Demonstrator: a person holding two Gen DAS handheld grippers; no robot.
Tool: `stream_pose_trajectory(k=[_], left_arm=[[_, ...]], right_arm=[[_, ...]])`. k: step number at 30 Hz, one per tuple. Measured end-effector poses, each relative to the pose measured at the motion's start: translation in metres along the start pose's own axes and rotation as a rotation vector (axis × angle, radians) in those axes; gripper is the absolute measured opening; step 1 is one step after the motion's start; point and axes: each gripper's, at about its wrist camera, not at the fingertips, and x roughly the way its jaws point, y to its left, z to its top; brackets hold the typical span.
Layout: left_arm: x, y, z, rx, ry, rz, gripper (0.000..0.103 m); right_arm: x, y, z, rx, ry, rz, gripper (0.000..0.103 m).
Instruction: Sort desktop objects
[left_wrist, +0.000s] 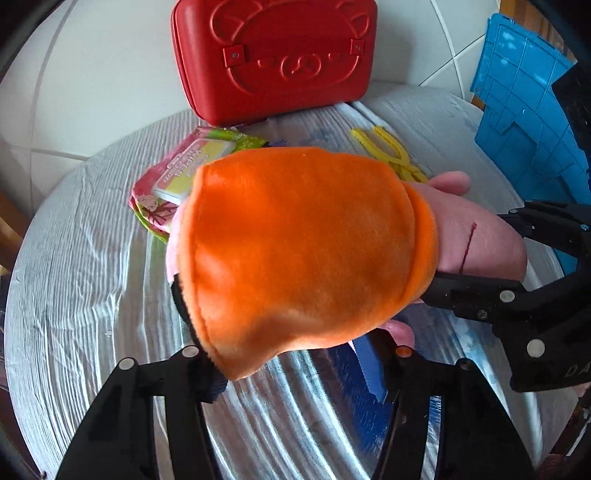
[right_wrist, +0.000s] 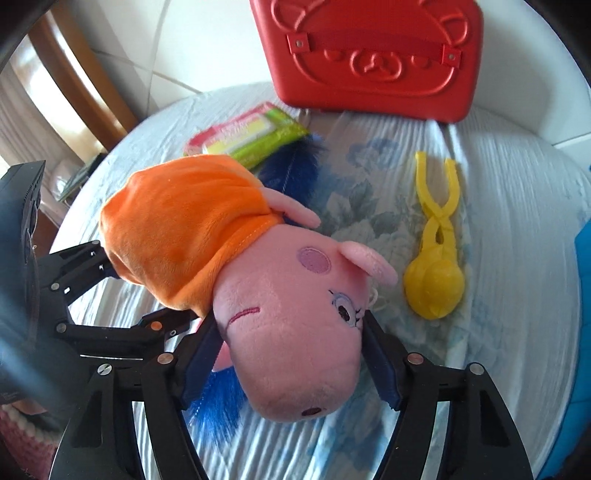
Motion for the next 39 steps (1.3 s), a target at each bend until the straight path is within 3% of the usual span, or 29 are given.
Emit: stream_pose_trajectory(k=[10, 13, 14, 15, 18, 20, 22, 24, 28, 29, 32, 39], left_arm=[[-0.09, -0.027, 0.026, 0.038, -0.195, 0.043, 0.057], [-0.127, -0.048, 0.035, 0.062, -0.274, 0.038, 0.057], [-0.136, -0.055, 0.039, 0.066, -0.281, 0.039, 0.057], [-0.142, -0.059, 0.04, 0.066, -0.28, 0.044, 0.057], [-0.151, -0.063, 0.038, 0.049, -0.25, 0.058, 0.062], [-0.144, -0.06, 0.028, 0.029, -0.222, 0.066, 0.085], [-0.132, -0.057, 0.013, 0.004, -0.186, 0.074, 0.086], [-0.118, -0.054, 0.002, -0.024, -0.126, 0.051, 0.086], [-0.096, -0.06, -0.011, -0.043, -0.078, 0.021, 0.086], [-0.091, -0.063, -0.012, -0.042, -0.073, 0.016, 0.086], [-0.073, -0.074, -0.005, -0.032, -0.058, 0.003, 0.086], [-0.029, -0.091, 0.025, -0.005, -0.026, -0.028, 0.086]], right_arm=[[-0.094, 0.008, 0.003, -0.043, -0.185, -0.035, 0.067], [-0.129, 0.015, -0.001, -0.075, -0.249, -0.05, 0.052], [-0.14, 0.017, -0.003, -0.079, -0.269, -0.056, 0.034], [-0.15, 0.017, -0.004, -0.066, -0.271, -0.059, 0.023], [-0.167, 0.008, -0.01, -0.003, -0.254, -0.057, 0.023], [-0.172, 0.003, -0.019, 0.021, -0.243, -0.062, 0.026], [-0.168, -0.003, -0.03, 0.041, -0.219, -0.079, 0.031], [-0.16, -0.011, -0.041, 0.073, -0.186, -0.085, 0.055], [-0.143, -0.034, -0.059, 0.146, -0.135, -0.077, 0.062], [-0.138, -0.042, -0.062, 0.163, -0.124, -0.08, 0.068], [-0.127, -0.064, -0.07, 0.202, -0.098, -0.084, 0.082], [-0.102, -0.11, -0.068, 0.283, -0.063, -0.064, 0.1]])
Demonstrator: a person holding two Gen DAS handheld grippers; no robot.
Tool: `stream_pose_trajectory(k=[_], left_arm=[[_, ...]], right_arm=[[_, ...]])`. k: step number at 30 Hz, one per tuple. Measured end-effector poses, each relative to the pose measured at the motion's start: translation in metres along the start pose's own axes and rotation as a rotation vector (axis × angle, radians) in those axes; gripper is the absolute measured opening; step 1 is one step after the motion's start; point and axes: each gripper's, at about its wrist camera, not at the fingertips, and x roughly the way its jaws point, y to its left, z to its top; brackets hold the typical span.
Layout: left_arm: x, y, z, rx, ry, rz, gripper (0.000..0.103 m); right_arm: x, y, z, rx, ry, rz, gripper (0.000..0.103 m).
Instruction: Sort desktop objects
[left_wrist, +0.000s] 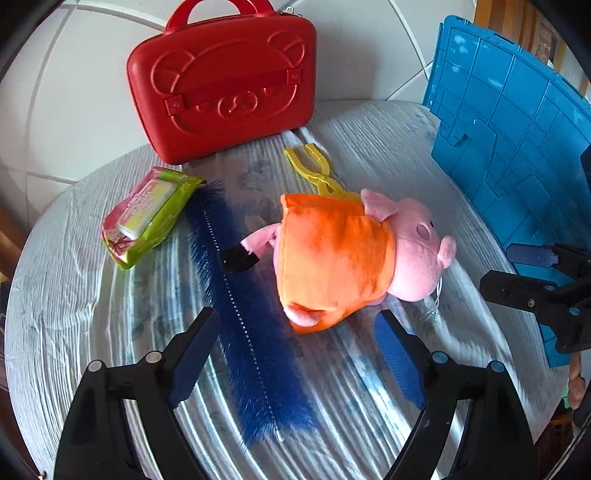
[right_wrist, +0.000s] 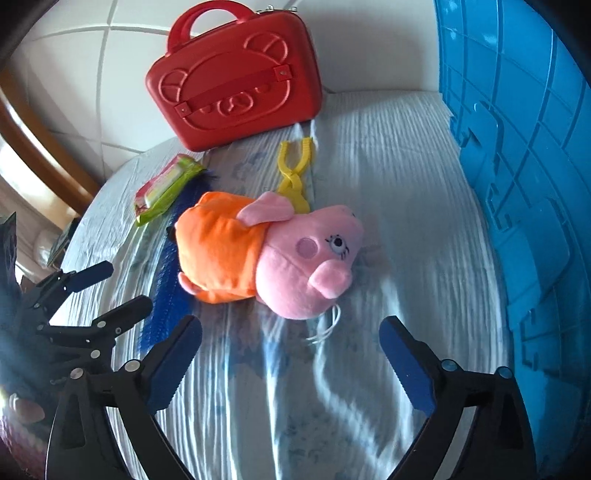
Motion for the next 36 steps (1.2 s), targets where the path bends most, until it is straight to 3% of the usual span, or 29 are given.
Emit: stream_pose_trajectory(k=[7, 9, 10, 13, 16, 18, 23, 28, 36], left_arm=[[0.064, 0.002, 0.023, 0.013, 0.095, -0.074, 0.086], [0.085, 0.0, 0.024, 0.027, 0.13, -0.098, 0.092], [0.091, -0.001, 0.024, 0.028, 0.126, -0.111, 0.1], [0.097, 0.0, 0.028, 0.027, 0.084, -0.139, 0.101], [0.102, -0.002, 0.035, 0.047, 0.063, -0.173, 0.098], [0.105, -0.004, 0.039, 0.053, 0.059, -0.197, 0.092], [0.098, -0.009, 0.038, 0.073, 0.035, -0.186, 0.081], [0.075, -0.012, 0.035, 0.087, 0.008, -0.161, 0.078], [-0.02, -0.02, 0.045, 0.116, -0.169, -0.104, 0.079]], right_arm=[[0.053, -0.024, 0.029, 0.083, 0.072, 0.066, 0.102], [0.076, -0.03, 0.035, 0.108, 0.109, 0.076, 0.102], [0.088, -0.033, 0.037, 0.125, 0.13, 0.085, 0.102], [0.115, -0.04, 0.04, 0.151, 0.152, 0.139, 0.103], [0.12, -0.038, 0.046, 0.113, 0.128, 0.146, 0.101], [0.118, -0.033, 0.051, 0.07, 0.12, 0.14, 0.09], [0.117, -0.031, 0.054, 0.041, 0.104, 0.126, 0.084], [0.099, -0.022, 0.049, 0.002, 0.075, 0.122, 0.081], [0.021, 0.002, 0.057, -0.047, -0.072, 0.153, 0.081]])
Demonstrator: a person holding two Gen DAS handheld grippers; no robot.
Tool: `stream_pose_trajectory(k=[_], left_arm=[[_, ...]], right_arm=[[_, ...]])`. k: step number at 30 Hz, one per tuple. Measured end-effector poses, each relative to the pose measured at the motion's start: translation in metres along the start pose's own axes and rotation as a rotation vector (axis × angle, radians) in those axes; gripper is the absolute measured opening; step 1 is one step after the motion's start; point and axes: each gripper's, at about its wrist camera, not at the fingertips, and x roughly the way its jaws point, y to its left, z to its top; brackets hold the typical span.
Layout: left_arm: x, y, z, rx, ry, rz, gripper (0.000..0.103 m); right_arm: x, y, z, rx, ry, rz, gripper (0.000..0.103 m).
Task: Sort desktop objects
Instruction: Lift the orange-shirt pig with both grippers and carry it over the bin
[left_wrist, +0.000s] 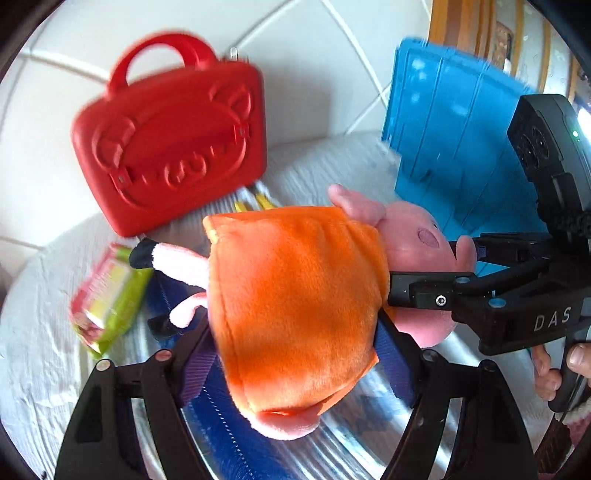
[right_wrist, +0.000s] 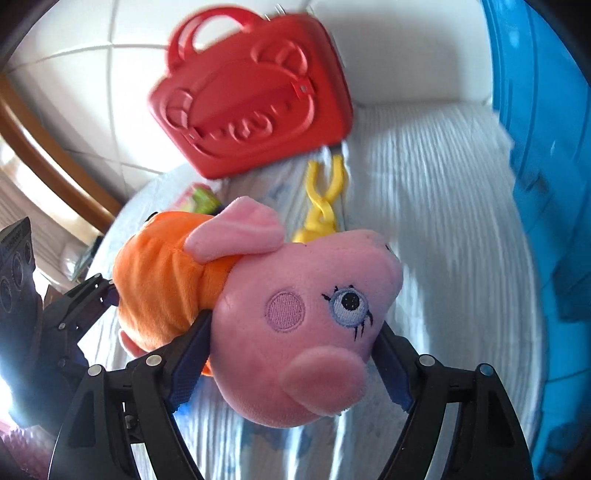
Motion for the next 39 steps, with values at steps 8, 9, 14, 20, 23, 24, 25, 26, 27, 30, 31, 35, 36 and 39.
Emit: stream_pose_trajectory(k=[8, 9, 14, 20, 23, 24, 25, 26, 27, 30, 31, 35, 36, 39], left_arm=[[-0.104, -0.028, 0.03, 0.045, -0.181, 0.035, 0.079], [-0.113, -0.033, 0.034, 0.054, -0.2, 0.035, 0.079], [-0.159, -0.068, 0.063, 0.107, -0.288, 0.008, 0.079], [-0.205, -0.135, 0.111, 0.205, -0.388, -0.051, 0.079], [-0.219, -0.181, 0.134, 0.262, -0.424, -0.084, 0.079], [-0.222, -0.199, 0.141, 0.281, -0.432, -0.1, 0.079], [-0.224, -0.217, 0.146, 0.298, -0.437, -0.119, 0.079], [-0.225, -0.235, 0.151, 0.314, -0.44, -0.138, 0.079], [-0.226, -0.253, 0.154, 0.33, -0.442, -0.157, 0.079], [-0.221, -0.307, 0.158, 0.363, -0.424, -0.221, 0.079], [-0.216, -0.324, 0.157, 0.371, -0.408, -0.244, 0.079], [-0.183, -0.377, 0.145, 0.372, -0.288, -0.316, 0.079], [-0.171, -0.387, 0.143, 0.365, -0.241, -0.326, 0.079], [-0.138, -0.409, 0.134, 0.339, -0.106, -0.34, 0.079]], right_arm=[[-0.105, 0.052, 0.011, -0.095, -0.182, -0.02, 0.081], [-0.119, 0.056, 0.011, -0.099, -0.204, -0.026, 0.081], [-0.189, 0.064, 0.012, -0.098, -0.302, -0.084, 0.081], [-0.284, 0.05, 0.013, -0.064, -0.42, -0.178, 0.081], [-0.335, 0.03, 0.01, -0.037, -0.475, -0.227, 0.081], [-0.351, 0.021, 0.007, -0.026, -0.487, -0.239, 0.081], [-0.367, 0.011, 0.004, -0.016, -0.498, -0.253, 0.081], [-0.384, 0.0, 0.0, -0.002, -0.508, -0.27, 0.081], [-0.398, -0.012, -0.006, 0.01, -0.517, -0.288, 0.081], [-0.435, -0.049, -0.025, 0.054, -0.528, -0.339, 0.081], [-0.443, -0.062, -0.032, 0.071, -0.525, -0.35, 0.081], [-0.462, -0.118, -0.065, 0.132, -0.459, -0.387, 0.082], [-0.457, -0.132, -0.07, 0.143, -0.432, -0.397, 0.082], [-0.439, -0.169, -0.083, 0.164, -0.343, -0.423, 0.082]])
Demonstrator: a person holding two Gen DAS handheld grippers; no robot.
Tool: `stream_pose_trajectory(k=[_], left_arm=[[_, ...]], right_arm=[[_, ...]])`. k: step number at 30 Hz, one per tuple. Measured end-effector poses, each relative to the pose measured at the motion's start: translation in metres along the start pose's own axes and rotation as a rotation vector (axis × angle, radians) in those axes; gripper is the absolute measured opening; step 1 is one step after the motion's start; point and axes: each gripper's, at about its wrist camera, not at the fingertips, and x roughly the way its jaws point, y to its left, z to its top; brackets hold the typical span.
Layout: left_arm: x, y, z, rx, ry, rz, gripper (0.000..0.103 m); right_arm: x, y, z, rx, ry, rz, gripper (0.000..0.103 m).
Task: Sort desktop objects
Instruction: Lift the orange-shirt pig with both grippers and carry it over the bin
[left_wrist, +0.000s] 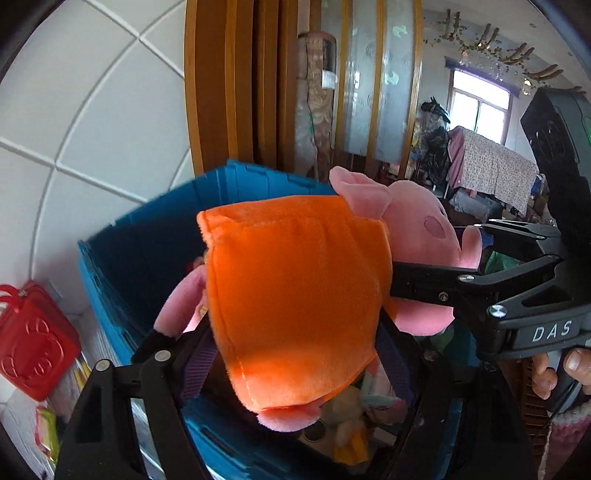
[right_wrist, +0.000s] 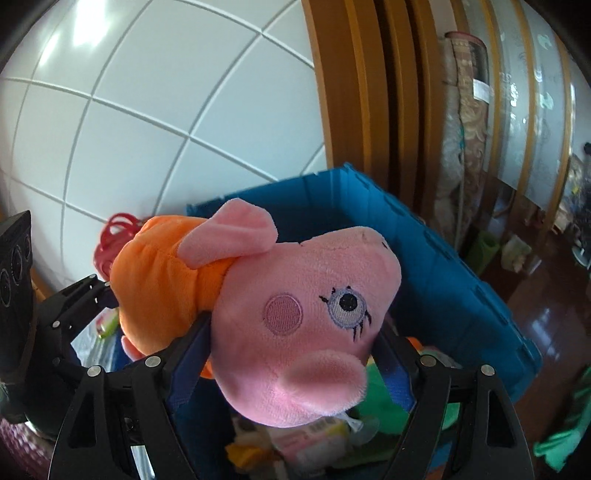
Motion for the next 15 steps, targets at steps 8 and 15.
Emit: stream_pose_trajectory(k=[8, 15], left_arm=[[0.033, -0.021, -0.018, 0.021, 0.108, 0.047, 0.079], [0.019, -0.025, -0.027, 0.04, 0.066, 0.084, 0.08]], right_arm=[[0.034, -0.046, -0.042, -0.002, 0.111, -0.012, 0.085], [0.042, -0.026, -0.051, -0.087, 0.112, -0.066, 0.087]])
